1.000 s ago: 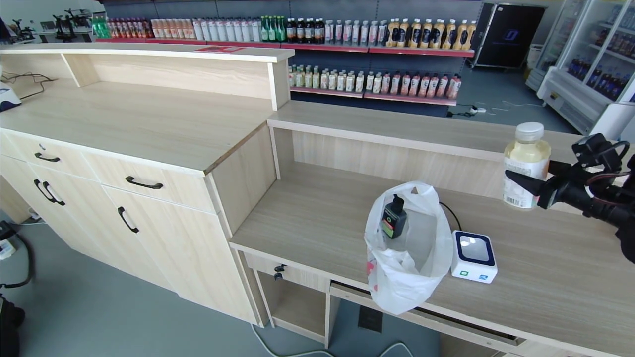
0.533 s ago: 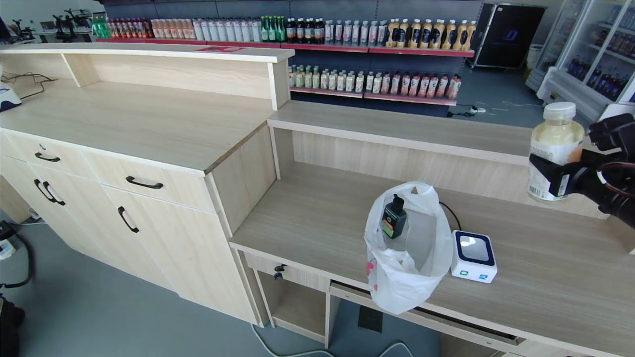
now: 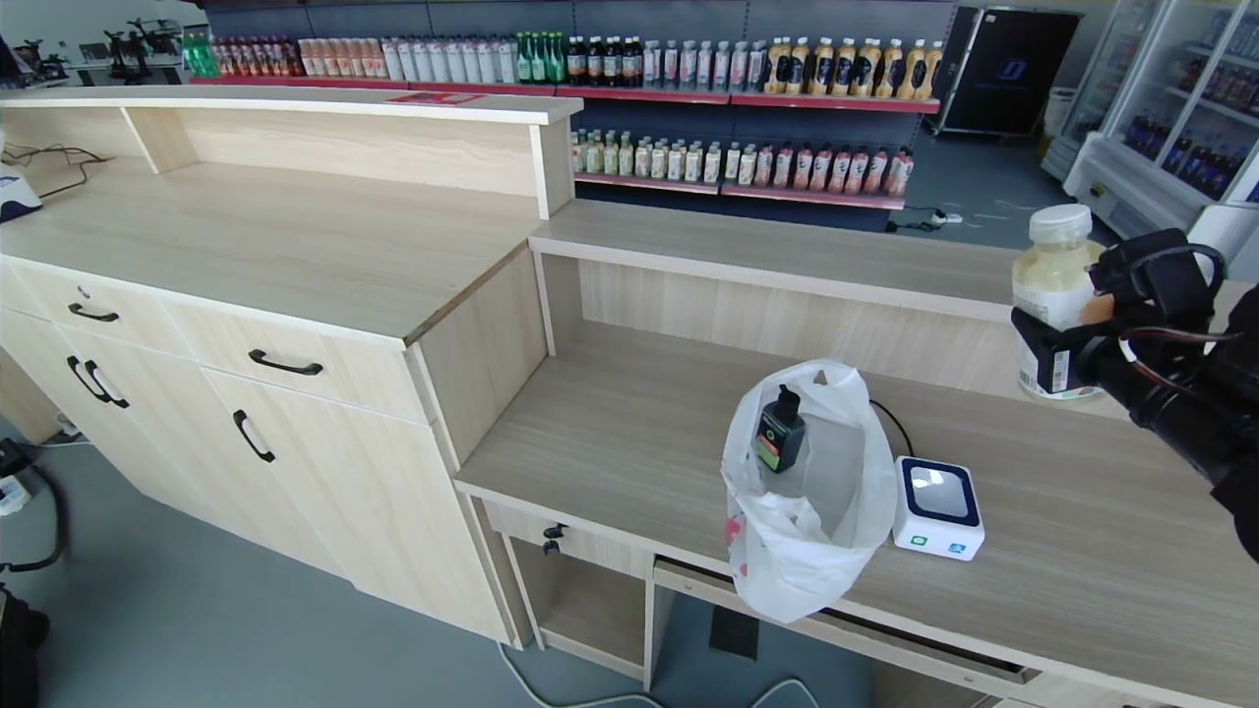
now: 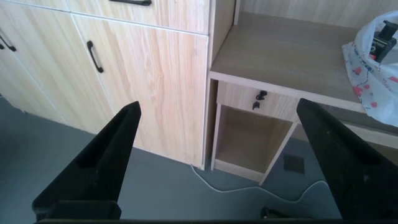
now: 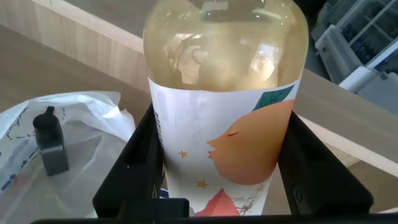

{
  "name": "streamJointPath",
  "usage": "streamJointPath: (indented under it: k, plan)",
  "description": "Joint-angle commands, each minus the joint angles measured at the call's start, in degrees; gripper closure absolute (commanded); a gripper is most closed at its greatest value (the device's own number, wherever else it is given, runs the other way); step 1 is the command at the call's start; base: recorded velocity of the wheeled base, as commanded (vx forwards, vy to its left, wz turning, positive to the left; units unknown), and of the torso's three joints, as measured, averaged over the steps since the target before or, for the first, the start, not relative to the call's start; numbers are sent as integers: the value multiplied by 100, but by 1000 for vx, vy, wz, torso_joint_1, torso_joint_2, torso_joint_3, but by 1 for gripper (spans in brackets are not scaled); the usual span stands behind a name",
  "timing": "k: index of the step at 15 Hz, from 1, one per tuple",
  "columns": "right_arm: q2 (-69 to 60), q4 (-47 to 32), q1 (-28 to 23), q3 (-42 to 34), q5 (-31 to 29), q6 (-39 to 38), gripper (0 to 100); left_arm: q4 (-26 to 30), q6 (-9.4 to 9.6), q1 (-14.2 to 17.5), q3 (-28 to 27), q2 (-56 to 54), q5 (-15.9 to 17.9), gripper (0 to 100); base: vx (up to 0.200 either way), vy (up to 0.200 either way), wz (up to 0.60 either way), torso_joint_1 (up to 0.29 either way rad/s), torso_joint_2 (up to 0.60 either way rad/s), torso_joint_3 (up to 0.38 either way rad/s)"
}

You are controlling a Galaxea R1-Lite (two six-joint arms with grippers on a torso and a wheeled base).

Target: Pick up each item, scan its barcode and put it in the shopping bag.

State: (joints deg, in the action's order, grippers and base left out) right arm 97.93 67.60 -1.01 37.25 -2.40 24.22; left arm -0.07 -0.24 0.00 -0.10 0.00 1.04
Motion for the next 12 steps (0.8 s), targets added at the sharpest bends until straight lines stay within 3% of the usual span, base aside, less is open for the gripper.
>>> streamJointPath:
  k: [1,4,5,7,12]
  plan:
    - [411,395,391,-25,170,-67,100,-1,-2,0,1,0,2,0,0,0,0,0,0,0]
    - [1000,1441,699,-87,530,-128,100,-1,-2,0,1,0,2,0,0,0,600,2,1,-1]
    - [1290,1871,769,-87,1005,-401,100,-1,-2,0,1,0,2,0,0,0,0,0,0,0]
    - [1765,1941,734,-78,2033,-673,100,-1,-2,0,1,0,2,0,0,0,0,0,0,0]
    - [2732,2065,567,-148,2807,-1060,100,-1,-2,0,1,0,2,0,0,0,0,0,0,0]
